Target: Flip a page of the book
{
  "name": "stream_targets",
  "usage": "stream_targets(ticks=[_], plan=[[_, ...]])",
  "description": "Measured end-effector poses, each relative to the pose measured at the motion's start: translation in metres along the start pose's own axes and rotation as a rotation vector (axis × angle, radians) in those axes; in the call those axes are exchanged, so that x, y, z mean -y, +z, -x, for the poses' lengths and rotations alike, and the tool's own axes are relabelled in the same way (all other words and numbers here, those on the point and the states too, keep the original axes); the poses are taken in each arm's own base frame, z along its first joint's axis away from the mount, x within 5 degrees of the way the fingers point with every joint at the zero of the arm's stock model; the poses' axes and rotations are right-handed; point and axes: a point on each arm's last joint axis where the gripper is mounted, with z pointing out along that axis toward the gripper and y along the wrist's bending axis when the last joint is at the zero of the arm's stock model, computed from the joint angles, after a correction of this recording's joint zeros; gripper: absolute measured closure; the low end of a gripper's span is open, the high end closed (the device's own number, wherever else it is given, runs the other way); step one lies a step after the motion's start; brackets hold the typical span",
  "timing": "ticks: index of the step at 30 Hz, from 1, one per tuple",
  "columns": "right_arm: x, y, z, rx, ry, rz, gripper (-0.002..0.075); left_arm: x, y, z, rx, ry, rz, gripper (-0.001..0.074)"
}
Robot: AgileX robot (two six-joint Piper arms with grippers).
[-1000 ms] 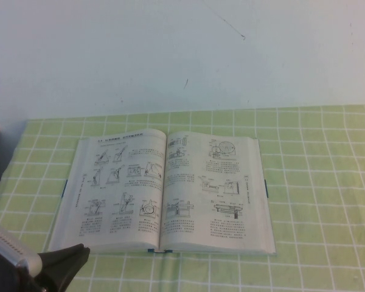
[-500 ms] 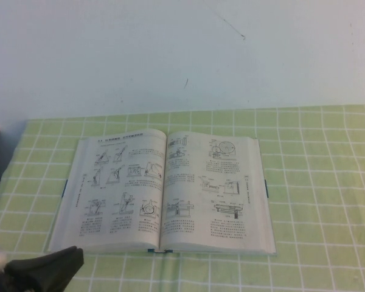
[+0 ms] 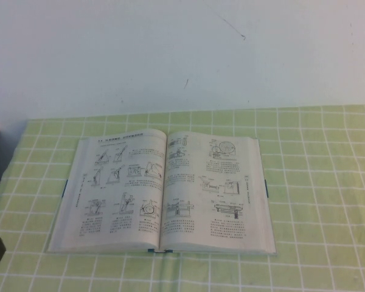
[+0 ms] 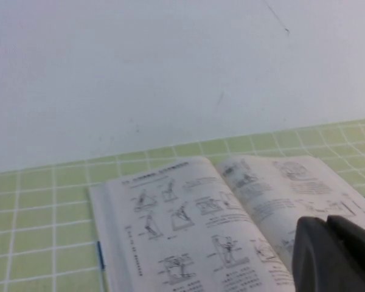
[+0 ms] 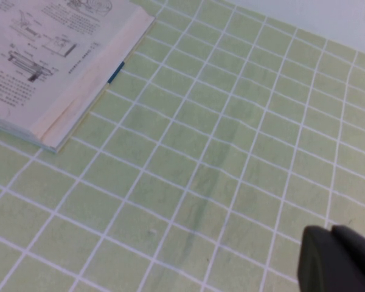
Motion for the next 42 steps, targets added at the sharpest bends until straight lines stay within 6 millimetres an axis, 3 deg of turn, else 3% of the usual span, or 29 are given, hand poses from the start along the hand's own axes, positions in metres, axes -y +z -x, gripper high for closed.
stream_targets(ticks=[9, 18, 42], plan=[[0.0, 0.0, 0.0, 0.0, 0.0, 0.0, 0.0728, -0.019, -0.002, -0.063, 0.045, 0.004, 0.191, 0.0739], [0.0, 0.0, 0.0, -0.001, 0.002, 0.002, 0.0728, -0.022, -0.007, -0.084, -0.117, -0.075, 0.227, 0.0739], [0.0, 0.0, 0.0, -0.001, 0.003, 0.003, 0.0728, -0.021, -0.007, -0.085, -0.13, -0.08, 0.22, 0.0739]])
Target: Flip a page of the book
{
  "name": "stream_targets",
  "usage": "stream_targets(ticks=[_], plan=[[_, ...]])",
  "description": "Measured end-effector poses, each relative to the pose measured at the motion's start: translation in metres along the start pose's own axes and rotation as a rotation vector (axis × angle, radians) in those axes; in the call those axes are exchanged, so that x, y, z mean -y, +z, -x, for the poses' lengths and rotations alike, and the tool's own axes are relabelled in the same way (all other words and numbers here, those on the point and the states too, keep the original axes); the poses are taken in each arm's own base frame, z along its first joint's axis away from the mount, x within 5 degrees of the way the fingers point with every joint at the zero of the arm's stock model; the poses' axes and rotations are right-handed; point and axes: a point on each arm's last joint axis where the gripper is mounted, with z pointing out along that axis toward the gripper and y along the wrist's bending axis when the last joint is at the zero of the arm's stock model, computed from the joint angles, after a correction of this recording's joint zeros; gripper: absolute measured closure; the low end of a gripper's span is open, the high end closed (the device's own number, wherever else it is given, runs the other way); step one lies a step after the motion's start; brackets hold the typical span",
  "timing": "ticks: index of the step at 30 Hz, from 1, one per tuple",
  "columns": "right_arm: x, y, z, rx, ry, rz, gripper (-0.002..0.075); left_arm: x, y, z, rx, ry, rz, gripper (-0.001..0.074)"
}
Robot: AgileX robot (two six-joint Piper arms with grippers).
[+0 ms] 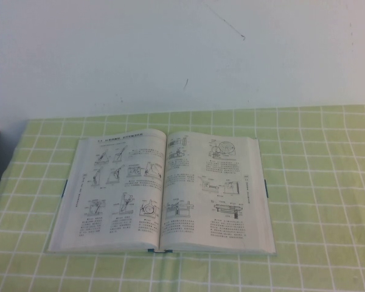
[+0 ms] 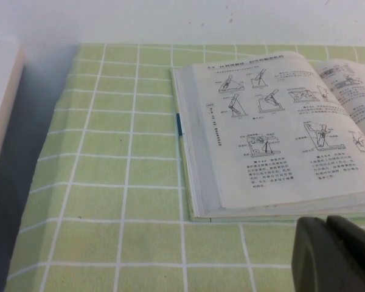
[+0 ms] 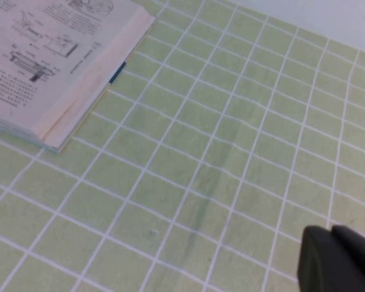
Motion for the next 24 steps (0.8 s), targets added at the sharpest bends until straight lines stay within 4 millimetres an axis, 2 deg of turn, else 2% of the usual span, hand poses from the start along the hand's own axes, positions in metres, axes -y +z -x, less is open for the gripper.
stream_targets(ticks=[16, 21, 24], plan=[[0.0, 0.0, 0.0, -0.002, 0.001, 0.001, 0.0728, 0.0, 0.0, 0.0, -0.004, -0.001, -0.001, 0.0739], [-0.002, 0.011, -0.011, 0.002, 0.017, -0.029, 0.0728, 0.0, 0.0, 0.0, -0.004, 0.0, -0.001, 0.0739], [-0.001, 0.017, -0.026, 0.025, 0.074, -0.107, 0.0728, 0.0, 0.0, 0.0, -0.004, 0.0, -0.001, 0.0739]])
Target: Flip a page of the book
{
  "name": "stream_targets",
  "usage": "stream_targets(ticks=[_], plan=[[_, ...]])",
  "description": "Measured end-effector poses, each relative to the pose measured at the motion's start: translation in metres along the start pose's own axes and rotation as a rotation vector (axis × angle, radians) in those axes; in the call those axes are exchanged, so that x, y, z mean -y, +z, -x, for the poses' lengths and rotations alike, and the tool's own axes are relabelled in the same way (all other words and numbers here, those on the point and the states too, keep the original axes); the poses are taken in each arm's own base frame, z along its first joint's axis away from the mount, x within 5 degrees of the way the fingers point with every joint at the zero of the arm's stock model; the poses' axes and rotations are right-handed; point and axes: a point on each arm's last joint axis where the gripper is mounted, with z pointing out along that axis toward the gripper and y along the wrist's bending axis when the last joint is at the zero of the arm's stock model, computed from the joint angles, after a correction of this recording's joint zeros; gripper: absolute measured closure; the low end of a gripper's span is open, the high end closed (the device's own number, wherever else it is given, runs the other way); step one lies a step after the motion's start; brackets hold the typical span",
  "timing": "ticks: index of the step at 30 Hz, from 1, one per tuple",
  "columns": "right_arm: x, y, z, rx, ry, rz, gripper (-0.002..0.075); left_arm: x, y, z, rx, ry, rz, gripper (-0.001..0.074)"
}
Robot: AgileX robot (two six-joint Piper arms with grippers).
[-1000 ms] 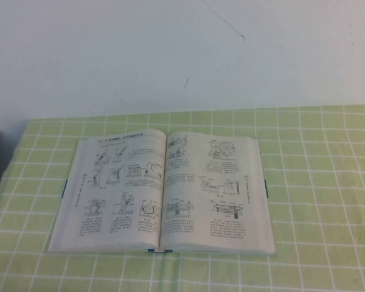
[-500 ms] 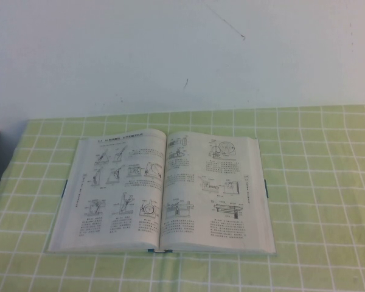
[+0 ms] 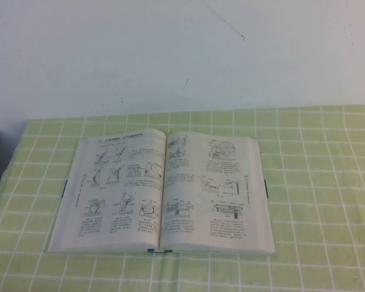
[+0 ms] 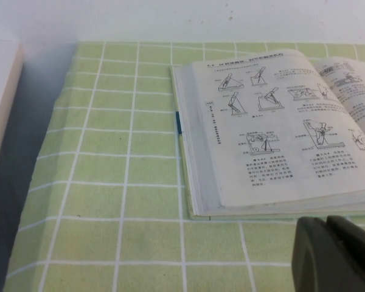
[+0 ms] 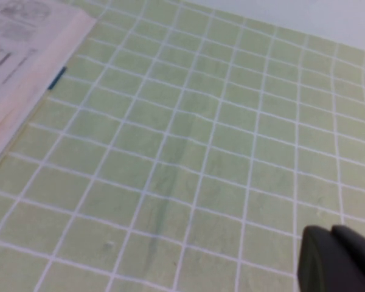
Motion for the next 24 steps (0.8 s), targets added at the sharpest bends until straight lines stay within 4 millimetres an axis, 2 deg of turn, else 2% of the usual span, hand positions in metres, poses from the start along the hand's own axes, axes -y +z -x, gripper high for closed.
stream_targets(ticks=[7, 12, 24], plan=[[-0.001, 0.01, -0.034, 0.089, 0.128, -0.167, 0.0728, 0.0, 0.0, 0.0, 0.0, -0.002, -0.001, 0.0739], [-0.009, 0.024, -0.058, 0.088, 0.209, -0.149, 0.0728, 0.0, 0.0, 0.0, -0.001, -0.004, -0.001, 0.0739], [-0.009, 0.024, -0.056, 0.122, 0.169, -0.149, 0.0729, 0.0, 0.0, 0.0, -0.002, -0.004, -0.001, 0.0739]])
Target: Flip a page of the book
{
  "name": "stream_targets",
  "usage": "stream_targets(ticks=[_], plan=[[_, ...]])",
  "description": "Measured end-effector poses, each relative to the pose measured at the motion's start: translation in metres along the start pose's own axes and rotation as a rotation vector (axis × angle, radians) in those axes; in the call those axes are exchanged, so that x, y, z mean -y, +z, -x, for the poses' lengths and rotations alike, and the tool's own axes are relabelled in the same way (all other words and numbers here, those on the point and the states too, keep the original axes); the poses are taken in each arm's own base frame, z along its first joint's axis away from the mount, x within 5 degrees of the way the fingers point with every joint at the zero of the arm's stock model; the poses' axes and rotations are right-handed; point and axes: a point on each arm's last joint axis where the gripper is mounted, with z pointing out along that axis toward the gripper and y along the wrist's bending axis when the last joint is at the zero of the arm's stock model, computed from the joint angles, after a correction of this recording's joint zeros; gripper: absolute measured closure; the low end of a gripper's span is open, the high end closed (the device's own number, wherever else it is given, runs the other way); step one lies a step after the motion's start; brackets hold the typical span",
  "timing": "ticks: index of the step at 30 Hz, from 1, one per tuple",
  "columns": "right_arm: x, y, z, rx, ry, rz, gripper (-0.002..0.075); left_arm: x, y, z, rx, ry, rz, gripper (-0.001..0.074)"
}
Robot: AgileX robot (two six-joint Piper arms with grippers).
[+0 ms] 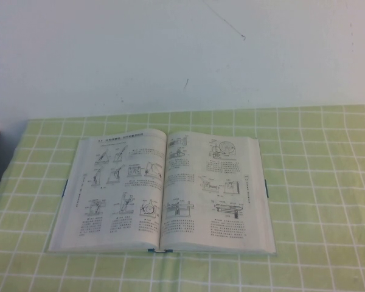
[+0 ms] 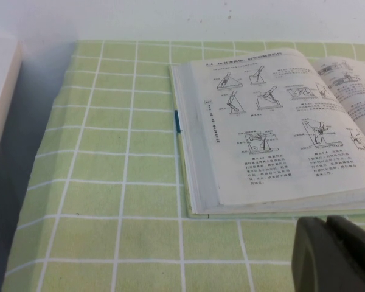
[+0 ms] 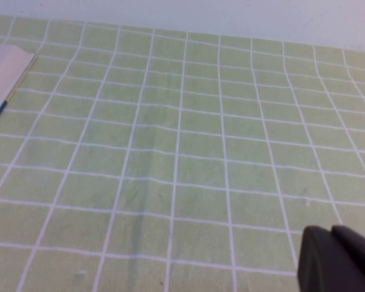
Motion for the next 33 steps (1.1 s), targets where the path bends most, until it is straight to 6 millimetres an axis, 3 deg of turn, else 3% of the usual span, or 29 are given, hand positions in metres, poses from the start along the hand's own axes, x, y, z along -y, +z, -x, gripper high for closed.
stream_targets(ticks=[33], plan=[[-0.0008, 0.0, 0.0003, 0.004, -0.006, 0.016, 0.0729, -0.0006, 0.0, 0.0001, 0.002, 0.002, 0.01, 0.0739]])
